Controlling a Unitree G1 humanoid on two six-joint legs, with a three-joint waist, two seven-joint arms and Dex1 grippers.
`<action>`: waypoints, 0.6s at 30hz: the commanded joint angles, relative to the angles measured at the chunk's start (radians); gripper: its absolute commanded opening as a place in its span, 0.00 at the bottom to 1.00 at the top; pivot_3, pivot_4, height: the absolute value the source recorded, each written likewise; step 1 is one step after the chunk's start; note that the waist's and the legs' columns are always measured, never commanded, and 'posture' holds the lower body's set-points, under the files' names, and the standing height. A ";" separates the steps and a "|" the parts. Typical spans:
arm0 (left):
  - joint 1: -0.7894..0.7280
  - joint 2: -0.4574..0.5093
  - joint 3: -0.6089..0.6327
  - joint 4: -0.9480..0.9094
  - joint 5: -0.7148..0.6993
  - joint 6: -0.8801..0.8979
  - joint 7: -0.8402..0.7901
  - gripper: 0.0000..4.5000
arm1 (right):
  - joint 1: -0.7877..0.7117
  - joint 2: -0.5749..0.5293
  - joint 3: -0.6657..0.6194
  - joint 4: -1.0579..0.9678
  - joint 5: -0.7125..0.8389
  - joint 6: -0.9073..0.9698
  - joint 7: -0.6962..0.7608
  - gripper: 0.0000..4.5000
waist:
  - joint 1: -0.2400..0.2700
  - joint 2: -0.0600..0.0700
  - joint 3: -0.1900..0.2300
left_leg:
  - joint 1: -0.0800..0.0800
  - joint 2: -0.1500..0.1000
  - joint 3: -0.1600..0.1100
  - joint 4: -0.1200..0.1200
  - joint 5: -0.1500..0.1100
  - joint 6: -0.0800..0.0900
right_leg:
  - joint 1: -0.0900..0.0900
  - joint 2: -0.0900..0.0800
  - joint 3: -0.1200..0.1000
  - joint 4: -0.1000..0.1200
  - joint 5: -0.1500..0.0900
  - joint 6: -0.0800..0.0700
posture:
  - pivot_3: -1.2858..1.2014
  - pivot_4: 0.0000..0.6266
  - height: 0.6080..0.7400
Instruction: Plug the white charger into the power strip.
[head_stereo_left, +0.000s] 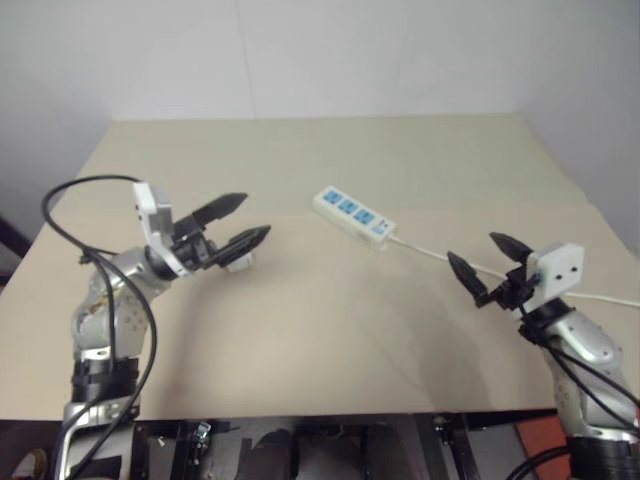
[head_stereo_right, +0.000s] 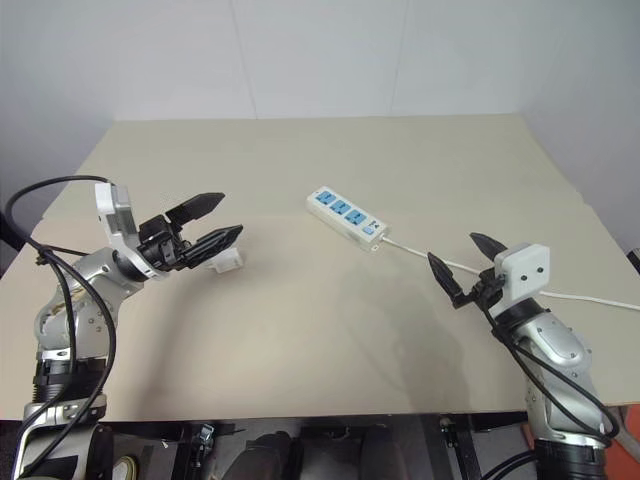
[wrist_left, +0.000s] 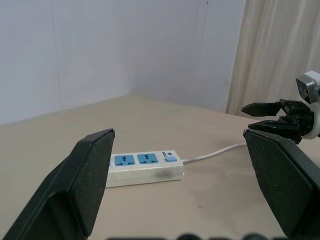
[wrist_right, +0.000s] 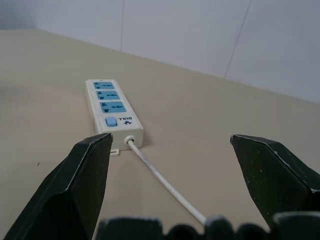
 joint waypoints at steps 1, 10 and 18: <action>-0.014 0.000 0.007 -0.015 0.000 -0.024 0.001 1.00 | -0.013 -0.014 -0.006 -0.048 -0.001 0.007 0.001 0.99 | 0.000 0.000 0.000 | 0.000 0.000 0.000 0.000 0.000 0.000 | 0.000 0.000 0.000 0.000 0.000 0.000 | 0.52 0.24 1.00; -0.010 0.003 0.010 -0.024 -0.002 -0.026 0.007 1.00 | -0.022 -0.016 -0.001 -0.051 -0.006 0.019 -0.002 0.99 | 0.000 0.000 0.000 | 0.000 0.000 0.000 0.000 0.000 0.000 | 0.000 0.000 0.000 0.000 0.000 0.000 | 0.52 0.24 1.00; -0.007 0.004 0.011 -0.028 -0.002 -0.026 0.012 1.00 | -0.025 -0.006 -0.005 -0.051 0.011 0.050 -0.011 0.99 | 0.000 0.000 0.000 | 0.000 0.000 0.000 0.000 0.000 0.000 | 0.000 0.000 0.000 0.000 0.000 0.000 | 0.52 0.24 1.00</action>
